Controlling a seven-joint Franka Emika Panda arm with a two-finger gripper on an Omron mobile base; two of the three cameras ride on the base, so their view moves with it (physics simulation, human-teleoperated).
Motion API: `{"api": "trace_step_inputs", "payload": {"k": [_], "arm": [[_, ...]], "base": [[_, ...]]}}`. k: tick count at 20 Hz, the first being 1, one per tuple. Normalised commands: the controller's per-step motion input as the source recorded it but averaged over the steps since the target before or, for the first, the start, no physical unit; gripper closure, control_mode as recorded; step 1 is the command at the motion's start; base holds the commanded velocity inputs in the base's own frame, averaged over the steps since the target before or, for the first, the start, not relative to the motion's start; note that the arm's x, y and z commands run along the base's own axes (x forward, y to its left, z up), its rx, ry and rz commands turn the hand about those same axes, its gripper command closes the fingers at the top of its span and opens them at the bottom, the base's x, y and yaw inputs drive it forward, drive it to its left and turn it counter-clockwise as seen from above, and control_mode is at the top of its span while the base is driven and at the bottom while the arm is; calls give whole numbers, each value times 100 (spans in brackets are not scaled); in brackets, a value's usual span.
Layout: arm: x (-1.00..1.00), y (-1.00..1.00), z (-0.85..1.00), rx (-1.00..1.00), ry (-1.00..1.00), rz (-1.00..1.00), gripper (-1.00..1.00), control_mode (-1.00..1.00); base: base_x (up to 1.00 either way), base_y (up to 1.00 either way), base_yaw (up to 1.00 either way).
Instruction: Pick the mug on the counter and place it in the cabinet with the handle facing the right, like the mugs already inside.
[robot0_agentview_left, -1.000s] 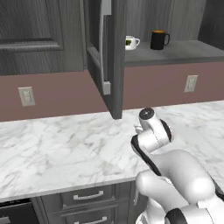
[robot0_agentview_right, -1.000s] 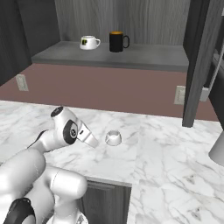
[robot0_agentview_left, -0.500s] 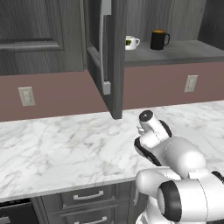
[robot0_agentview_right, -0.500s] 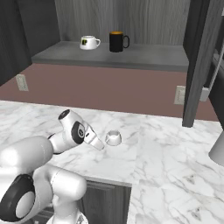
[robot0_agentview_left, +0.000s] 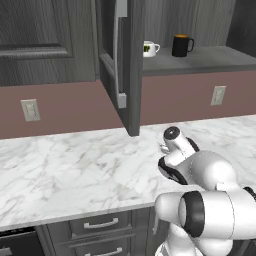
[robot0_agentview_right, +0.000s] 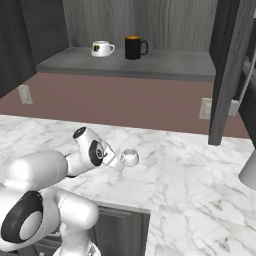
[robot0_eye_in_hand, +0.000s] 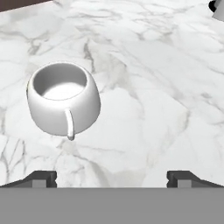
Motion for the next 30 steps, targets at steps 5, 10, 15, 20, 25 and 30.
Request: {"api": "trace_step_inputs", "payload": {"k": [5, 10, 15, 20, 25, 30], "arm": [[30, -9, 0, 2, 8, 10, -100, -100], [19, -4, -4, 0, 8, 5, -100, -100], [8, -1, -18, 1, 3, 0, -100, -100], [14, 0, -16, 3, 0, 2, -100, -100], [11, 0, -6, 2, -1, 0, -100, -100], [0, 0, -22, 0, -8, 0, -100, -100]], "base": [[0, 0, 0], [0, 0, 0], [0, 0, 0], [0, 0, 0], [0, 0, 0], [0, 0, 0]]}}
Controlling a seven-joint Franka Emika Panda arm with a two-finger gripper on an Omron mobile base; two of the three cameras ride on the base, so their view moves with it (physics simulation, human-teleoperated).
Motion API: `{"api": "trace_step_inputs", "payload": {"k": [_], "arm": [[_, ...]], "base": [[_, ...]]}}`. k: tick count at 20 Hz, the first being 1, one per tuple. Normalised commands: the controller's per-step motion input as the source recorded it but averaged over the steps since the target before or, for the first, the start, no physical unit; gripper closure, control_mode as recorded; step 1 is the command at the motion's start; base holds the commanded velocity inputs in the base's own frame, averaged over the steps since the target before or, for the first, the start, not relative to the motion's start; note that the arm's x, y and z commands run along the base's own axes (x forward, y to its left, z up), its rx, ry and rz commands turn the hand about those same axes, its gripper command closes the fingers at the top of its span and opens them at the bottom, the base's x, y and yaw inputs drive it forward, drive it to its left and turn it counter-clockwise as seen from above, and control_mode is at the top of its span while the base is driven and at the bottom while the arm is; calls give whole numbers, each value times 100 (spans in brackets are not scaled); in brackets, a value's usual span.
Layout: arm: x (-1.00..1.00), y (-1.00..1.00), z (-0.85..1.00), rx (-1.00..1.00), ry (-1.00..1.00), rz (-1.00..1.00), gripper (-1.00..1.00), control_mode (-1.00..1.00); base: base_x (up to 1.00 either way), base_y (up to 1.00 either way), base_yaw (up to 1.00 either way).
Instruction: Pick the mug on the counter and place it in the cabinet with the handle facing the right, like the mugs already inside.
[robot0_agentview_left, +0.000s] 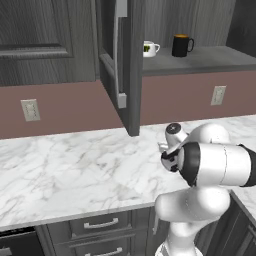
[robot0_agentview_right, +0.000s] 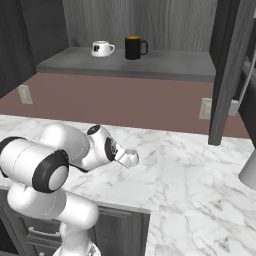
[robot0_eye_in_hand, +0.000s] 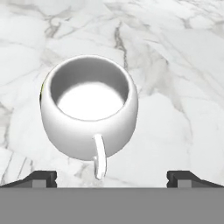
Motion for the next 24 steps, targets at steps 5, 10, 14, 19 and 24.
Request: {"api": "trace_step_inputs", "payload": {"k": [5, 10, 14, 19, 24], "arm": [[0, 0, -25, 0, -9, 0, -100, -100], [2, 0, -17, 0, -8, 0, -100, -100], [17, 0, -1, 0, 0, 0, -100, -100], [18, 0, -5, 0, -1, 0, -100, -100], [17, 0, 0, 0, 0, 0, -100, -100]], "base": [[0, 0, 0], [0, 0, 0], [0, 0, 0], [0, 0, 0], [0, 0, 0]]}}
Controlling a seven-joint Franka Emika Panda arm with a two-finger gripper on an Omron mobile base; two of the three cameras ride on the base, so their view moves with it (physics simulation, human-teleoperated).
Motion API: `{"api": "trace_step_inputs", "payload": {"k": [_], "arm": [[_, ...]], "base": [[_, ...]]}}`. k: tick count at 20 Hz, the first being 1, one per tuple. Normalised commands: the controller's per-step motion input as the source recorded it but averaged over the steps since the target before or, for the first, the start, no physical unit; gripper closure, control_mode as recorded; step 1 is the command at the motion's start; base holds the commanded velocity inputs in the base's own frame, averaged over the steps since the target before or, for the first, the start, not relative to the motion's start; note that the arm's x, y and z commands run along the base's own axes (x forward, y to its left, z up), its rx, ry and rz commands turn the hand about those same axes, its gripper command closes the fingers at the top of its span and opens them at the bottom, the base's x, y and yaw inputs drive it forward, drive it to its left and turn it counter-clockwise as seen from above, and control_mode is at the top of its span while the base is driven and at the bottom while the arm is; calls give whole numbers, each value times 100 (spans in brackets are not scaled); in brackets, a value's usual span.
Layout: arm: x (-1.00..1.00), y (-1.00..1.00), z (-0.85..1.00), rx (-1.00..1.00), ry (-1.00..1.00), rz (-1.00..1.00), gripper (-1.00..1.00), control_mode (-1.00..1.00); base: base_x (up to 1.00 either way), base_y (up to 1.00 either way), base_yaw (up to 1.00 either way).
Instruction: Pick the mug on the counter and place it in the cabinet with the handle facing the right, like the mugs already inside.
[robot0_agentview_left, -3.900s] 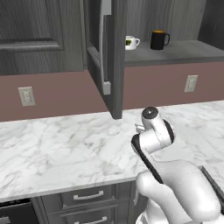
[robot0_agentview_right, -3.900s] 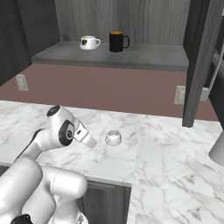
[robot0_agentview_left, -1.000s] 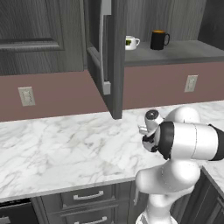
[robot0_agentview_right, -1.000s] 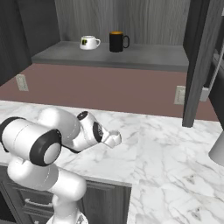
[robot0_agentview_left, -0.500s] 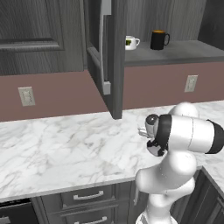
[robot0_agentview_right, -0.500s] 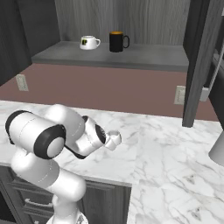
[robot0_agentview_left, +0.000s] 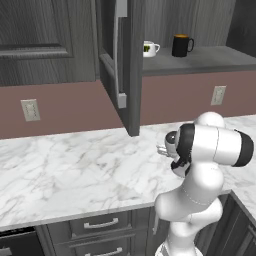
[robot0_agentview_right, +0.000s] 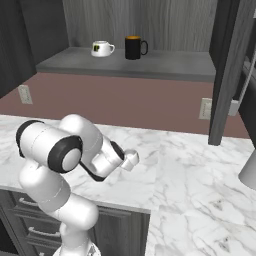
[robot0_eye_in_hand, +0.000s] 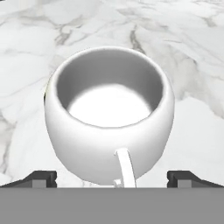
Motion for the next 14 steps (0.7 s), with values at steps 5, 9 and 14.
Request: {"api": "trace_step_inputs", "payload": {"k": [5, 9, 14], "arm": [[17, 0, -2, 0, 0, 0, 100, -100], [12, -1, -1, 0, 0, 0, 100, -100], [4, -4, 0, 0, 1, 0, 100, -100]], "base": [[0, 0, 0], [0, 0, 0], [0, 0, 0]]}}
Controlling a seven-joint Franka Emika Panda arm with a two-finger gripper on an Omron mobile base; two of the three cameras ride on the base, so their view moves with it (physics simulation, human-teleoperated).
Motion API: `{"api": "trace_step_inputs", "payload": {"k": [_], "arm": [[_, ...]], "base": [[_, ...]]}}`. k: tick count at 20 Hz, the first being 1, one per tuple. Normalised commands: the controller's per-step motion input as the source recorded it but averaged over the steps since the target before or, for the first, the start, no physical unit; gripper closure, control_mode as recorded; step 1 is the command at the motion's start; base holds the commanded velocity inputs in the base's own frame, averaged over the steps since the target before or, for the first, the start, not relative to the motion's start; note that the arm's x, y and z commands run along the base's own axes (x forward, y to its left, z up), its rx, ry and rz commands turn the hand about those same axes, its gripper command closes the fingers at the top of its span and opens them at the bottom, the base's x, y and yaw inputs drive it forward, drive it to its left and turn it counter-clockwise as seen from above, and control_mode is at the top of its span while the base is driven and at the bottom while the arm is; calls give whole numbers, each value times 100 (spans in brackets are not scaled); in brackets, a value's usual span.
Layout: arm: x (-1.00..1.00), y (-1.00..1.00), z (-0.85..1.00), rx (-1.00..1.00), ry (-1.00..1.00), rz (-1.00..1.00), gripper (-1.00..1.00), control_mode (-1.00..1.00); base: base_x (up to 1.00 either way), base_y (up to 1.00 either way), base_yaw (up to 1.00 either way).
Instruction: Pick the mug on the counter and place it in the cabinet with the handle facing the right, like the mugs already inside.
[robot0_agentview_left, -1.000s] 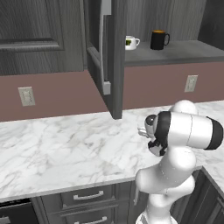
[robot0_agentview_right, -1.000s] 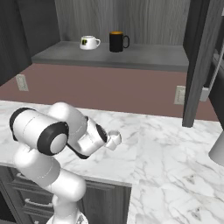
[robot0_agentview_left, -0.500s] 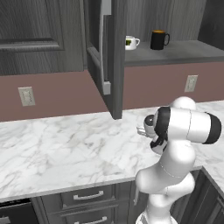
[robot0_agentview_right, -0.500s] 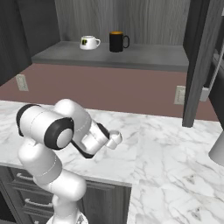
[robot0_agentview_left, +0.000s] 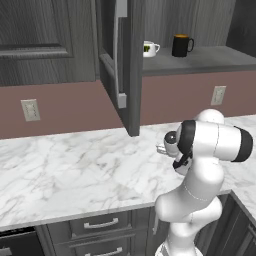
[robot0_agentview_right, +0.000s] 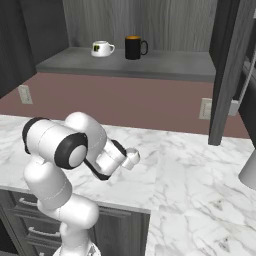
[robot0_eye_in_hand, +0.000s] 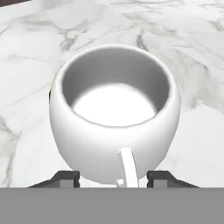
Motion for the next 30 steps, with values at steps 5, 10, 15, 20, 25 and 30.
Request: {"api": "trace_step_inputs", "payload": {"k": [5, 10, 15, 20, 25, 30], "arm": [[0, 0, 1, 0, 5, 0, 100, -100], [-7, -2, 21, 1, 2, 0, 100, -100], [-26, 0, 37, 0, 1, 0, 100, -100], [-30, 5, 49, 0, 0, 3, 100, -100], [-29, 6, 45, 0, -1, 8, 100, -100], [-21, 4, 29, 0, 0, 4, 100, -100]], "base": [[0, 0, 0], [0, 0, 0], [0, 0, 0], [0, 0, 0], [0, 0, 0], [0, 0, 0]]}}
